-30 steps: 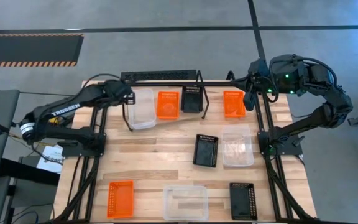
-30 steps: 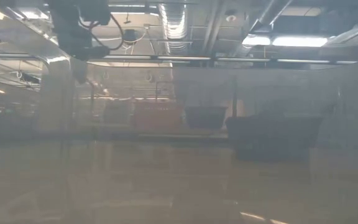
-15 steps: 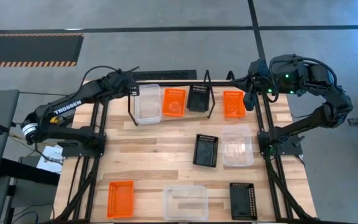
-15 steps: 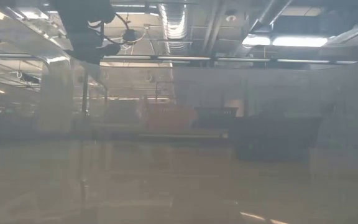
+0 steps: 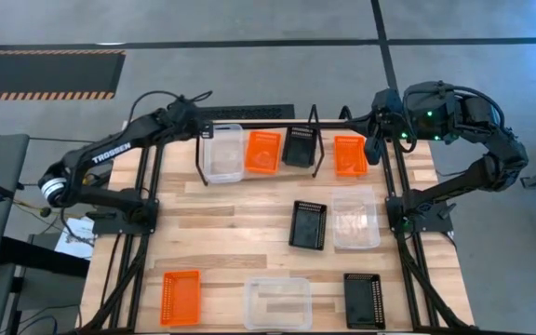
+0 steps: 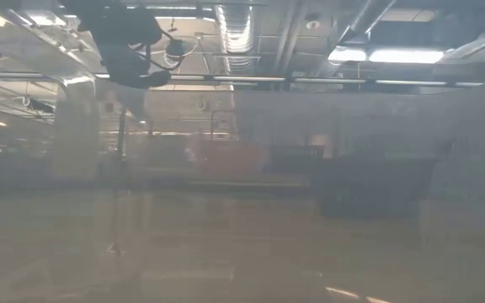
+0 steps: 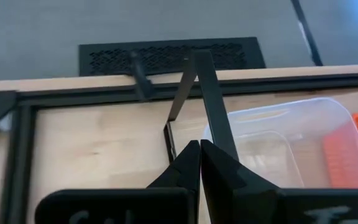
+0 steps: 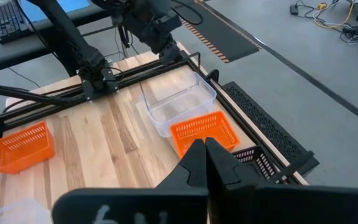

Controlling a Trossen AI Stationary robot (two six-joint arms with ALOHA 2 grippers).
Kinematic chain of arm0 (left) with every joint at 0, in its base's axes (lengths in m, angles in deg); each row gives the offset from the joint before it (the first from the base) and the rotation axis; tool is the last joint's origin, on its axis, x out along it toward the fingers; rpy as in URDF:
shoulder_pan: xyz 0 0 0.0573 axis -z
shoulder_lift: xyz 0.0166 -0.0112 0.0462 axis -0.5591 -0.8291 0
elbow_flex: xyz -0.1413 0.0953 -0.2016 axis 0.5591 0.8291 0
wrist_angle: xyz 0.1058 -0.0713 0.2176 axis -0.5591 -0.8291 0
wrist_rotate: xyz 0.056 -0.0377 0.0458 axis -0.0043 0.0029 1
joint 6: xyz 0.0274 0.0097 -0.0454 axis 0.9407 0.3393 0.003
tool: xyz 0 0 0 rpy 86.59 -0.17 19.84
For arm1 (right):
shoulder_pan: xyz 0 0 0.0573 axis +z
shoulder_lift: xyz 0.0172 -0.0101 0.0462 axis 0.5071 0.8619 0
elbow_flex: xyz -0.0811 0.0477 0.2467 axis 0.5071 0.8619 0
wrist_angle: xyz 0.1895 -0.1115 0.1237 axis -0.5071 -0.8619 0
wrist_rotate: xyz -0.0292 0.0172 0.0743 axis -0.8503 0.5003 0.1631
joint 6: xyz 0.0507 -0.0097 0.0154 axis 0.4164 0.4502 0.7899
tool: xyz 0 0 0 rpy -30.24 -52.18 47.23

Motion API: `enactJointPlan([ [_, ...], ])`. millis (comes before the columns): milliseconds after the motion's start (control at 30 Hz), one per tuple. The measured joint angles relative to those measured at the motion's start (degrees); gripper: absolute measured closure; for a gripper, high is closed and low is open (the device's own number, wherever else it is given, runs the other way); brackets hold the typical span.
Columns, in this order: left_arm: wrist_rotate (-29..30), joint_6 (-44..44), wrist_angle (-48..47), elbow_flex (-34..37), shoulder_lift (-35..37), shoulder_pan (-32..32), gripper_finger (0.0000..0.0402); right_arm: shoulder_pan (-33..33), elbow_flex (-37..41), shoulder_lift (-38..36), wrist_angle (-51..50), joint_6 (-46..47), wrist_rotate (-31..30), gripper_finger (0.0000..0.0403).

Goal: Stack baskets on shelf by color
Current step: Adjust the shelf, then stack the top transparent bin on top of the transparent bin on the shelf

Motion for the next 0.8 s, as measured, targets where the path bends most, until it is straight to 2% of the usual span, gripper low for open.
enactJointPlan([
  [133,-2.6,1.45,3.12,-0.03,-1.32,-0.49,0.0401,0.02,0.0,-0.02,0.0,0.13,0.0,0.04],
  [300,-1.66,4.23,0.88,-2.2,-1.38,-0.52,0.0401,-0.01,0.0,-0.02,-1.09,0.6,-0.09,0.04],
  [500,-0.81,7.29,-5.68,-8.89,2.49,0.23,0.0401,-0.09,-0.01,-0.02,-13.62,9.15,-10.38,0.0401],
  [633,-0.74,8.41,-11.34,-12.89,7.21,3.54,0.0401,-0.09,0.07,0.22,-23.59,19.5,-13.9,0.04],
  [800,1.36,4.52,-18.23,-13.79,14.32,11.46,0.0401,-0.15,3.81,-0.33,-22.83,21.07,-13.4,0.0382],
])
